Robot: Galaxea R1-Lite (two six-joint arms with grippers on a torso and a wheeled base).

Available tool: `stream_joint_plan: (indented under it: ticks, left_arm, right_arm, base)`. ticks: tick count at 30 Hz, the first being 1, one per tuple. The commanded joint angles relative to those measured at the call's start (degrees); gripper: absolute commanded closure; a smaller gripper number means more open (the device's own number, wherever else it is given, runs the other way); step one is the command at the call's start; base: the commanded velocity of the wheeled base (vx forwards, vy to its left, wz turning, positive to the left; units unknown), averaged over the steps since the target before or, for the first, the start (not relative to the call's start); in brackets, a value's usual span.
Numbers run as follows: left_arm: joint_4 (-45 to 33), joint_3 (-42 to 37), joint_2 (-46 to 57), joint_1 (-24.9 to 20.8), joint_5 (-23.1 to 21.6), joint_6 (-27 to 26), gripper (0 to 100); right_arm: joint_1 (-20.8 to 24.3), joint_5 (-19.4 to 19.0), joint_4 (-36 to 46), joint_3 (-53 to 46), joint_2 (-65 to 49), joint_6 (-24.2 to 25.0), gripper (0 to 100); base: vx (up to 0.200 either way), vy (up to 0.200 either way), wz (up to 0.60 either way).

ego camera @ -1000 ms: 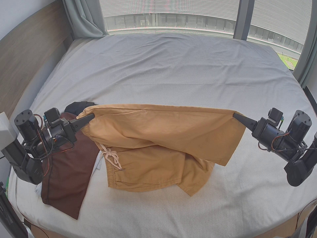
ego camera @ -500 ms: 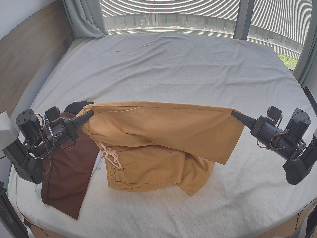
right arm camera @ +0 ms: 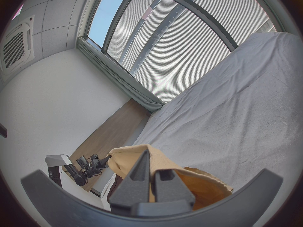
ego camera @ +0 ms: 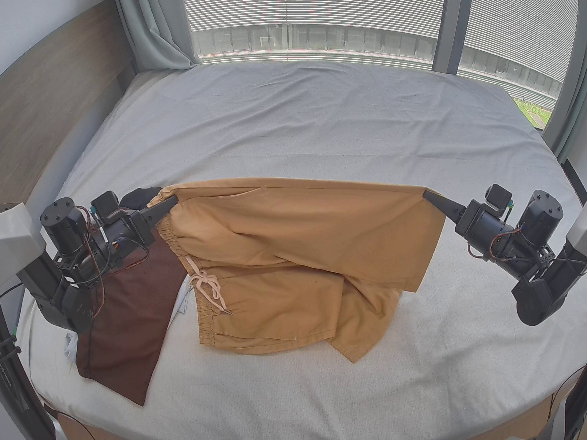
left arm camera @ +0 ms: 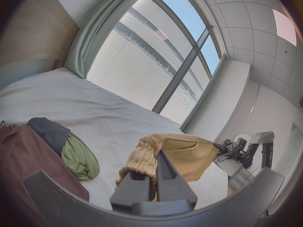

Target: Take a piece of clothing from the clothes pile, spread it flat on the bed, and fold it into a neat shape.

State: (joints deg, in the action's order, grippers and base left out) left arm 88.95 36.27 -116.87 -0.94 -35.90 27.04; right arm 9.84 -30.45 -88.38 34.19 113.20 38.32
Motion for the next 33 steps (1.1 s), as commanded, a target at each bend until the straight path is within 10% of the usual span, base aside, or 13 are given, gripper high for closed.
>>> stream_joint_plan:
  ticks: [1, 33]
  left_arm:
    - [-0.01, 2.32, -2.31, -0.56, 0.57, 1.70, 100]
    - [0.08, 20.77, -16.90, -2.58, 8.83, 11.55, 100]
  right_arm:
    - [0.01, 0.04, -0.04, 3.60, 3.96, 0.01, 100]
    - [-1.49, 1.10, 0.14, 26.98, 21.45, 0.09, 100]
  base:
    - [0.000, 0.000, 0.00]
    - [0.000, 0.000, 0.00]
